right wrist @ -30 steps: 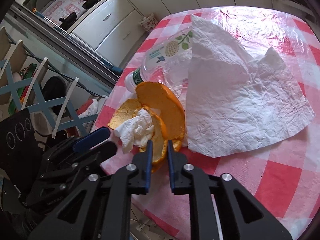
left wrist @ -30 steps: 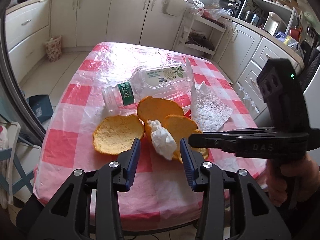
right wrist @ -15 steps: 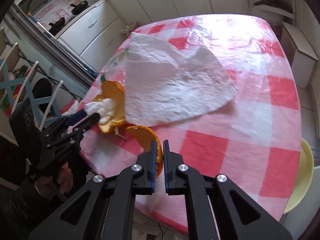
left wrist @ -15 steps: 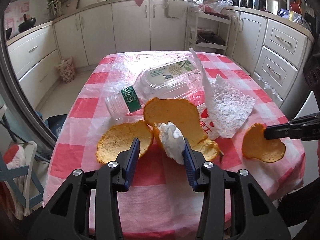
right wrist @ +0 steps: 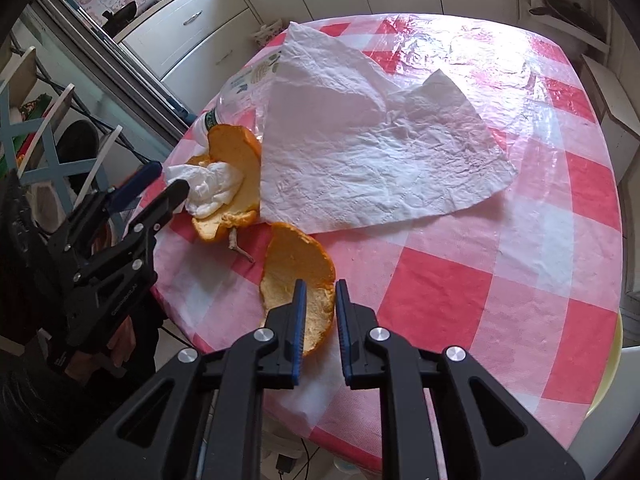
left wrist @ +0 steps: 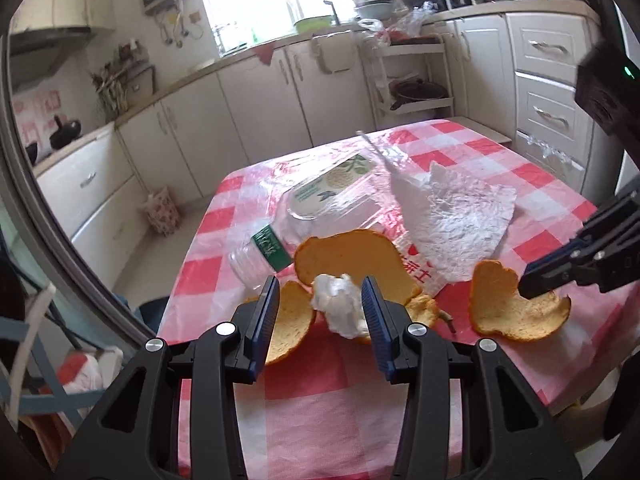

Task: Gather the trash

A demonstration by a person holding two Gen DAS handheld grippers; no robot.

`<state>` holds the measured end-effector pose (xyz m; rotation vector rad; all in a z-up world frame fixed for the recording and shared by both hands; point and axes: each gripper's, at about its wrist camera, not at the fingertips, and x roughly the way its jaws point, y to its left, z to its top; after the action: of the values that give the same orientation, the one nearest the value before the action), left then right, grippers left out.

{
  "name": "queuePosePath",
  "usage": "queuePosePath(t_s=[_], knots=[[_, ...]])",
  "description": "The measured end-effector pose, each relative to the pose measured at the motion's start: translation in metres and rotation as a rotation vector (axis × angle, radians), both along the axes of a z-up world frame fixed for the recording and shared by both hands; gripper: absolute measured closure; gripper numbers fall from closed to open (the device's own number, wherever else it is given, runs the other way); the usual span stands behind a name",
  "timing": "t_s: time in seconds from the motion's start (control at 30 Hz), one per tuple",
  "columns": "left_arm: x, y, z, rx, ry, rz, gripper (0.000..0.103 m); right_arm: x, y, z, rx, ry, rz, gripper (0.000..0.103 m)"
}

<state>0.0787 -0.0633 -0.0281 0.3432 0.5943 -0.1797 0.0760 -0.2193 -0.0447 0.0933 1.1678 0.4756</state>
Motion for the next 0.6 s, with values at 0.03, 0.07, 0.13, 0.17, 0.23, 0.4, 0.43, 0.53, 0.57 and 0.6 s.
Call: queuePosePath(t_s=[0.03,0.07,0.13,0.17,0.23,0.4,0.43,0.53,0.57,0.6], knots=[[0.000,-0.003,-0.002,0.011,0.006,-0.009,0.063,0.001,0.004,0.001,-0.005,-0.007,0.002,0.092],[0.001,-0.005,-0.004,0.014,0.027,-0.022,0.064,0.000,0.004,0.002,-0.010,-0.018,0.002,0.094],[0.001,-0.007,-0.007,0.014,0.050,-0.038,0.083,-0.001,0.002,0.007,-0.014,-0.041,-0.003,0.096],[0.001,-0.006,-0.008,0.009,0.070,-0.048,0.092,-0.001,0.001,0.009,-0.012,-0.050,-0.008,0.096],[0.001,-0.002,-0.007,-0.019,0.082,-0.047,0.095,0.000,-0.003,0.014,-0.006,-0.066,-0.023,0.096],[0.010,0.029,0.003,-0.240,0.169,-0.026,0.096,0.003,-0.008,0.011,0.033,-0.035,-0.037,0.087],[0.012,0.035,0.004,-0.281,0.187,-0.022,0.096,0.003,-0.008,0.009,0.033,-0.033,-0.041,0.070],[0.019,0.055,0.008,-0.430,0.242,-0.012,0.096,0.001,-0.007,0.008,0.012,-0.038,-0.026,0.057],[0.021,0.061,0.011,-0.475,0.252,-0.005,0.096,0.001,-0.006,0.007,0.012,-0.035,-0.023,0.057],[0.022,0.065,0.013,-0.499,0.254,0.000,0.096,0.001,-0.004,0.005,0.006,-0.029,-0.018,0.057]])
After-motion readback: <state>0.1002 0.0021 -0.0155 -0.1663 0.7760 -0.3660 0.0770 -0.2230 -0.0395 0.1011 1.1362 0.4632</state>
